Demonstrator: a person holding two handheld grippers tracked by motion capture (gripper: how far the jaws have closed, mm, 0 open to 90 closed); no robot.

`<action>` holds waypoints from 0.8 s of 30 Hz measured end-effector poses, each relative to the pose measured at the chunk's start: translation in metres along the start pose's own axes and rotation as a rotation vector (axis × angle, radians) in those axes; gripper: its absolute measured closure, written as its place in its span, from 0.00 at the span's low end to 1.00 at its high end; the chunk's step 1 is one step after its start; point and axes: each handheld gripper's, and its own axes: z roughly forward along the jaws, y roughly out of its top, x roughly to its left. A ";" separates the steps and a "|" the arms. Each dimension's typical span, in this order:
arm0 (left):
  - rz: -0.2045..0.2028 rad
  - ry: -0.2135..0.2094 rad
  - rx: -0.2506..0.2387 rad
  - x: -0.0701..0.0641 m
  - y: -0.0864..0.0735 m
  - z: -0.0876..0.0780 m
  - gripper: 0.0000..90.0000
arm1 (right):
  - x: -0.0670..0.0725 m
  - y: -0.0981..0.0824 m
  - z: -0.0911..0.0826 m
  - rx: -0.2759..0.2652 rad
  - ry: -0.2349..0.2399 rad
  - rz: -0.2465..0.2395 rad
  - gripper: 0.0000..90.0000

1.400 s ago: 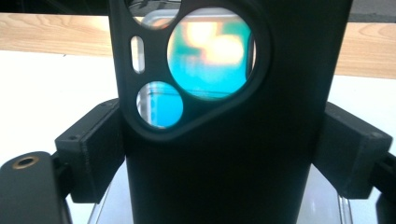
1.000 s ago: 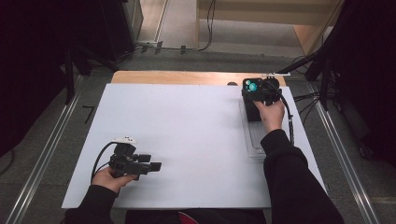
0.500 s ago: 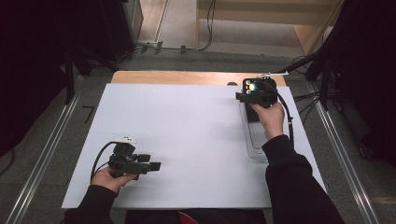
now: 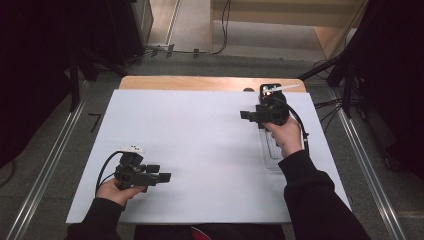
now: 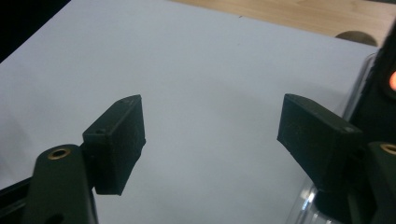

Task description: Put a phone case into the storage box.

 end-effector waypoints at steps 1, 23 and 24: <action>0.000 -0.001 0.000 0.000 0.000 0.000 0.33 | 0.003 -0.001 0.000 0.006 0.007 -0.005 0.25; 0.016 -0.019 -0.002 -0.001 0.001 -0.002 0.33 | 0.039 -0.041 0.008 0.107 0.171 -0.092 0.28; 0.018 -0.019 0.002 -0.001 0.001 -0.001 0.33 | 0.042 -0.043 0.008 0.114 0.175 -0.099 0.28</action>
